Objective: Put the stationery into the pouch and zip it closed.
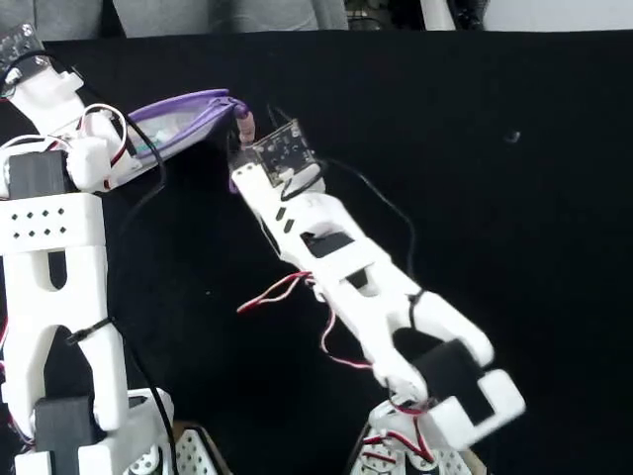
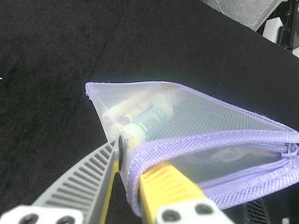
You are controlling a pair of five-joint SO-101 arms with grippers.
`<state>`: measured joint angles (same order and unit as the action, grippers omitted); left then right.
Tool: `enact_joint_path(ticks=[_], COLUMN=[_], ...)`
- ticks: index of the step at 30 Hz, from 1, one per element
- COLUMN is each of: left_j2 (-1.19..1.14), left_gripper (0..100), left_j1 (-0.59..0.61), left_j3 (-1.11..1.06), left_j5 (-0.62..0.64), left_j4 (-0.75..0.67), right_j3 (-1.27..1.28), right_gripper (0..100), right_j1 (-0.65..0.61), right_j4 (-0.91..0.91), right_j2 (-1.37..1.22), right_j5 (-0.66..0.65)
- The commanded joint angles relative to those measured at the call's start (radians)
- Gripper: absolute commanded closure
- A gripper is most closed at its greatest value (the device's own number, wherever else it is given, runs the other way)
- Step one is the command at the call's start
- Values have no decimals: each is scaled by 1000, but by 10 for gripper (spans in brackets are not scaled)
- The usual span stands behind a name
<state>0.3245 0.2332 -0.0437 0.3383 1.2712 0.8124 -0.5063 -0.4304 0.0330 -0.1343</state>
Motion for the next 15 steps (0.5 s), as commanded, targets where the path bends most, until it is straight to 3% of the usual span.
enact_joint_path(ticks=[1, 7, 15], left_j2=[-3, -3, -3], left_gripper=[971, 971, 971], left_j1=[10, 10, 10], left_j3=[-16, -16, -16], left_j5=[11, 11, 11], left_j4=[-8, -8, -6], right_j3=[-65, -101, -117], right_gripper=[809, 975, 980], right_j1=[17, 23, 44], right_j4=[-28, -28, -28], right_j2=[2, -7, -7], right_j5=[-11, -12, -12])
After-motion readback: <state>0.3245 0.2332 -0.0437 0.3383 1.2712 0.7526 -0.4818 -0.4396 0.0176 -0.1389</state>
